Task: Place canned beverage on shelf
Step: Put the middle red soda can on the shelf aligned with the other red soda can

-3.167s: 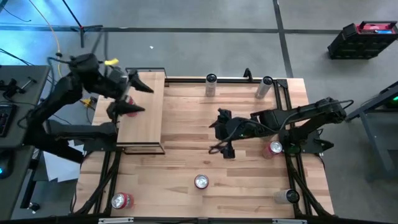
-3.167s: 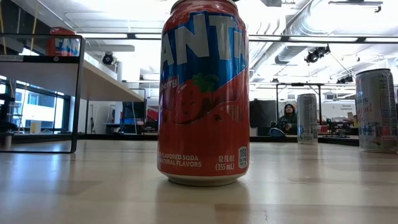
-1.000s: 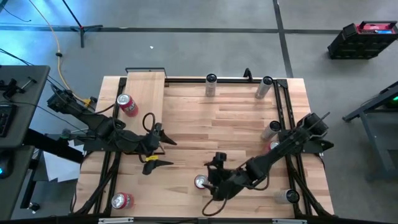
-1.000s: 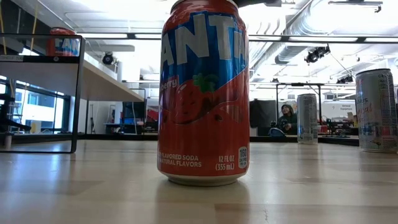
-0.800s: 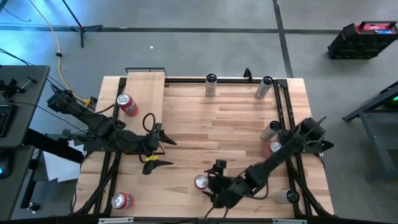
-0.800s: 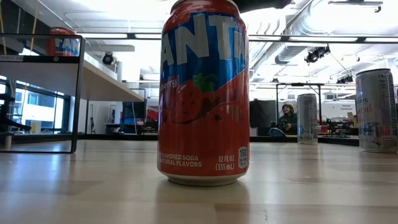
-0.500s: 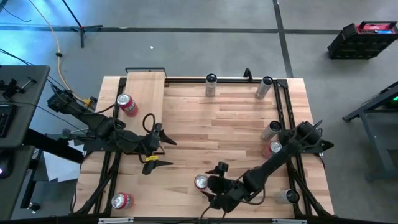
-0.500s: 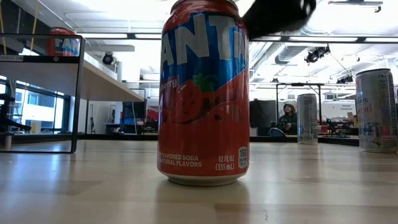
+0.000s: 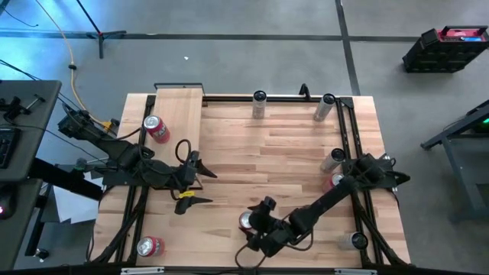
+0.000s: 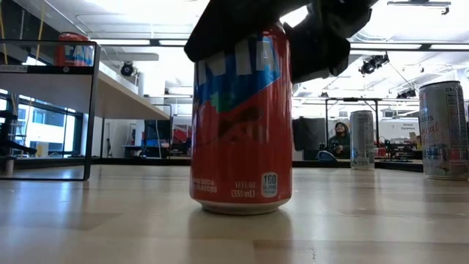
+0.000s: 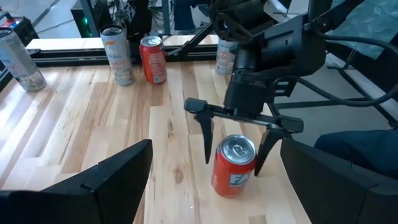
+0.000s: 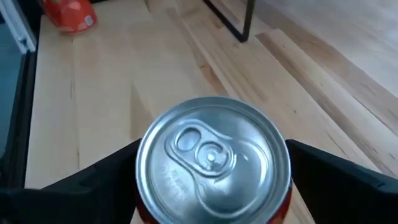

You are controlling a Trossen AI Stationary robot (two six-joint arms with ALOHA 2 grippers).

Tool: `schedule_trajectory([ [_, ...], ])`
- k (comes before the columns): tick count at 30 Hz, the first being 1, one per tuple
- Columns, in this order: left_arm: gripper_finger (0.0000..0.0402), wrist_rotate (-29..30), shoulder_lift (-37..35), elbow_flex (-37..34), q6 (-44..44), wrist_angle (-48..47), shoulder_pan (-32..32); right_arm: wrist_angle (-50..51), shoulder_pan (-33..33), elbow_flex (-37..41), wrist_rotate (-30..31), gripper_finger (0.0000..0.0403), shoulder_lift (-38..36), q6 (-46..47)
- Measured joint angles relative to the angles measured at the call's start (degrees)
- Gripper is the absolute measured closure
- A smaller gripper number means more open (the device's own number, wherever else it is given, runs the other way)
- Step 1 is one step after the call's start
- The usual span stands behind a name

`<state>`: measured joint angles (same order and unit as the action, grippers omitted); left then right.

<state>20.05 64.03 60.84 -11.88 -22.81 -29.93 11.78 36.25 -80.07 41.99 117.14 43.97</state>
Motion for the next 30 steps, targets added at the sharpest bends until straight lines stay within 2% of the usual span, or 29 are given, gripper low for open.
schedule_trajectory([
  [6,0.0055,-3.2,0.0,0.0,0.5,0.0,0.0,-1.2,-0.5,0.0,-2.1,0.0117,0.0,-1.2],
  [9,0.0055,-3.9,0.0,0.0,0.5,0.0,-0.1,-1.8,-1.5,-0.1,-5.2,0.0118,-0.1,-4.1],
  [16,0.0055,-13.7,0.0,0.0,0.1,0.0,-0.8,-4.9,-3.7,-0.1,-14.5,0.0118,-1.1,-18.6],
  [21,0.0055,-16.2,0.0,0.0,-1.1,0.5,-3.7,-8.5,-7.8,0.1,-27.4,0.0118,-1.3,-33.9],
  [30,0.0055,-16.0,-0.2,0.1,-5.7,3.3,-8.6,-16.1,-19.9,2.3,-56.7,0.0118,-3.5,-46.8],
])
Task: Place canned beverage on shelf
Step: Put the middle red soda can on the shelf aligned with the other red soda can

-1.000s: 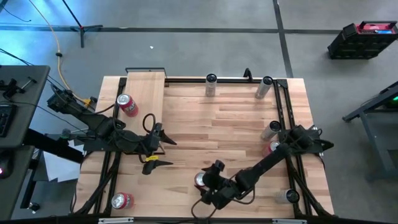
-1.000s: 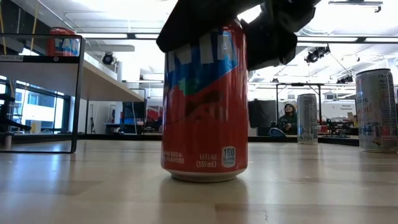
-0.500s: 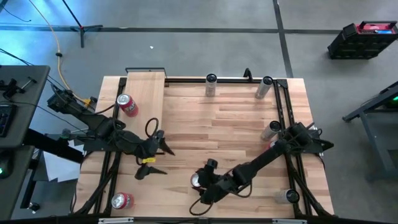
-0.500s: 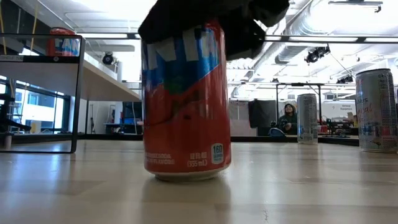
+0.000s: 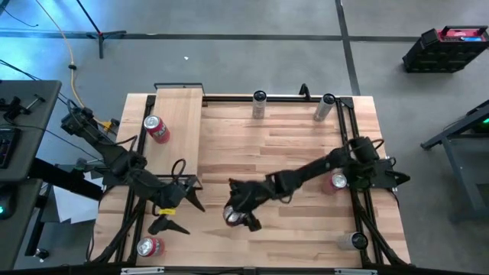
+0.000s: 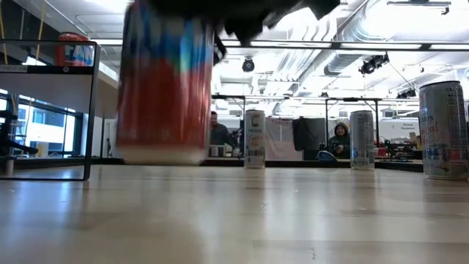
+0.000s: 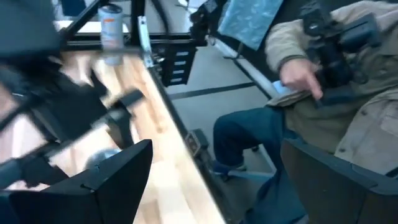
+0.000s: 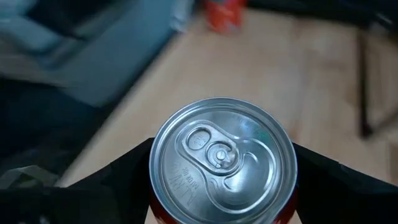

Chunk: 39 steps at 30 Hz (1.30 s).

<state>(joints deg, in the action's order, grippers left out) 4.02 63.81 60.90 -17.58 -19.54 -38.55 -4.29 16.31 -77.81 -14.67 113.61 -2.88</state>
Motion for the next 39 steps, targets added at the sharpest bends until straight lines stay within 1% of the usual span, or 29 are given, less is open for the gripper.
schedule_trajectory([
  [4,0.0055,0.6,0.0,0.0,-4.2,-2.6,-1.1,3.8,-4.0,0.1,-12.3,0.0118,-0.2,-9.2],
  [7,0.0055,0.8,0.3,0.0,-9.2,-6.4,-1.2,3.9,-6.8,0.1,-18.0,0.0118,-0.1,-17.1],
  [9,0.0055,1.0,0.6,0.0,-11.4,-7.2,-0.9,3.9,-8.5,0.0,-19.4,0.0118,-0.1,-22.3],
  [13,0.0055,1.0,1.5,0.0,-12.3,-4.4,1.0,4.4,-11.7,0.0,-20.9,0.0118,-0.1,-32.5],
  [15,0.0055,1.0,2.0,0.0,-12.6,-2.8,2.1,2.7,-13.3,0.0,-23.0,0.0118,0.4,-35.4],
  [18,0.0055,0.5,2.0,0.0,-13.4,-2.6,3.6,2.0,-15.8,0.0,-26.5,0.0118,1.6,-35.2],
  [23,0.0055,-0.2,1.8,1.6,-11.0,-4.0,7.3,2.9,-19.5,-0.3,-28.8,0.0118,1.8,-32.0],
  [26,0.0055,-2.2,1.7,2.9,-9.1,-5.4,10.4,6.3,-21.1,-3.2,-29.5,0.0118,2.5,-30.8],
  [30,0.0055,-4.8,1.7,3.0,-8.8,-6.0,13.6,14.4,-22.4,-7.9,-29.3,0.0118,4.6,-33.2],
  [33,0.0055,-4.9,1.7,3.1,-9.1,-6.4,14.3,19.4,-22.7,-9.6,-29.1,0.0118,6.7,-35.5],
  [39,0.0055,-5.0,1.8,3.1,-8.3,-6.8,14.3,18.3,-22.7,-10.6,-30.2,0.0116,9.3,-35.2],
])
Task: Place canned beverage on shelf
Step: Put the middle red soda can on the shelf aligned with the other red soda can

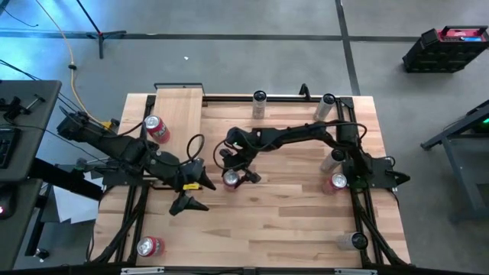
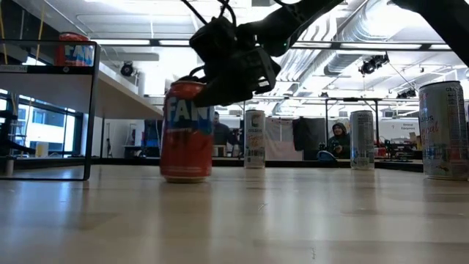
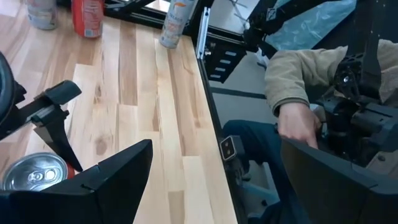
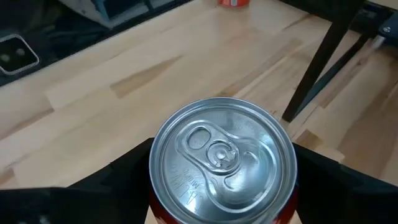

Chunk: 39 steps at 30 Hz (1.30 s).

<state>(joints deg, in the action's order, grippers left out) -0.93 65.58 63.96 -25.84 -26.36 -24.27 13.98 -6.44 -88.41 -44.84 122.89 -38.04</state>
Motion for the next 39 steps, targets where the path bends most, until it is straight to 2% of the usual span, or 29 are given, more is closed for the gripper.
schedule_trajectory([
  [6,0.0055,0.3,0.0,0.0,0.8,0.0,0.1,-1.8,0.1,0.2,3.4,0.0046,0.6,5.9],
  [10,0.0055,0.4,0.0,0.0,1.1,-0.2,1.2,-0.1,0.1,0.2,5.4,0.0013,0.5,5.1],
  [17,0.0055,-2.7,0.0,0.0,6.3,-2.9,5.3,7.1,0.1,0.3,6.5,0.0006,-4.6,2.6],
  [23,0.0055,-3.9,0.1,3.4,14.0,-7.8,10.2,16.8,0.3,0.3,14.7,0.0005,-11.7,5.1],
  [32,0.0055,-1.8,0.4,15.7,24.3,-24.4,17.7,23.1,2.4,0.3,26.9,0.0004,-24.6,27.9],
  [35,0.0055,-2.2,1.8,21.1,28.3,-30.1,20.3,22.1,3.3,0.3,29.4,0.0004,-28.9,40.5],
  [39,0.0055,-1.4,5.7,26.5,38.4,-33.6,23.2,21.3,6.0,0.3,35.1,0.0004,-34.3,57.0],
])
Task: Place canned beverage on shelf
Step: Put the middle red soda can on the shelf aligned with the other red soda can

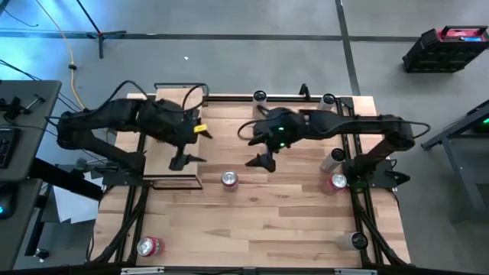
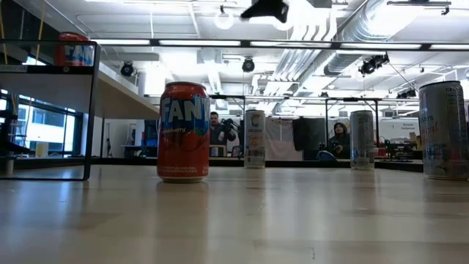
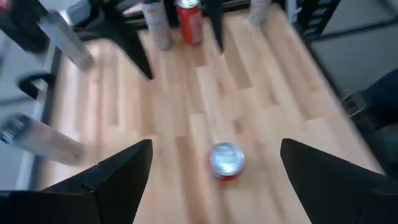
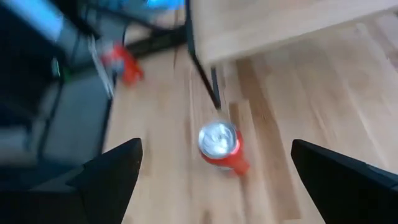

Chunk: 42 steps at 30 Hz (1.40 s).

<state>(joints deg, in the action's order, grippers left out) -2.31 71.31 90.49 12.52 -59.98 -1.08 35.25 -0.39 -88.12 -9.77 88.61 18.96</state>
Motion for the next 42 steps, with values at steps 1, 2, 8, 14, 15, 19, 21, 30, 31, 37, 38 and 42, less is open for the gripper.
schedule_trajectory([
  [1,0.0055,0.0,1.3,0.9,2.2,-0.5,0.7,0.0,1.1,0.0,1.9,0.0004,-1.1,2.8],
  [2,0.0055,0.0,2.7,1.4,4.0,-0.6,1.3,0.1,2.5,0.0,4.1,0.0004,-2.0,5.2],
  [8,0.0055,-0.4,11.3,1.9,14.5,-2.7,3.3,-0.4,11.5,0.0,17.8,0.0004,-5.8,16.3],
  [14,0.0055,-2.5,18.7,1.8,21.8,-3.1,1.1,-0.3,18.8,0.0,29.5,0.0004,-6.2,21.2],
  [15,0.0055,-3.3,19.2,1.9,22.6,-2.5,0.5,-0.3,19.8,0.0,30.8,0.0004,-6.2,21.7],
  [19,0.0055,-1.8,22.4,1.3,28.4,-3.4,-1.4,-0.2,22.9,0.0,35.3,0.0004,-6.1,23.3],
  [21,0.0055,-1.1,23.8,0.4,31.3,-3.5,-2.1,-0.2,23.9,0.0,36.9,0.0004,-6.1,23.5],
  [30,0.0055,7.5,29.5,0.2,43.3,-3.8,-6.6,0.8,24.4,0.0,37.4,0.0004,-6.1,21.9],
  [31,0.0055,7.5,29.9,0.2,43.8,-4.4,-6.9,0.7,24.4,0.0,37.4,0.0004,-6.1,21.2],
  [37,0.0055,7.9,31.8,0.2,46.2,-4.9,-7.4,0.8,24.4,0.0,37.6,0.0004,-6.1,21.1],
  [38,0.0055,8.2,32.2,0.2,46.2,-4.7,-7.4,0.9,24.4,0.0,37.6,0.0004,-6.1,21.3],
  [42,0.0055,9.2,33.0,0.2,46.3,-4.2,-7.3,0.9,24.4,0.0,37.3,0.0004,-6.1,21.6],
])
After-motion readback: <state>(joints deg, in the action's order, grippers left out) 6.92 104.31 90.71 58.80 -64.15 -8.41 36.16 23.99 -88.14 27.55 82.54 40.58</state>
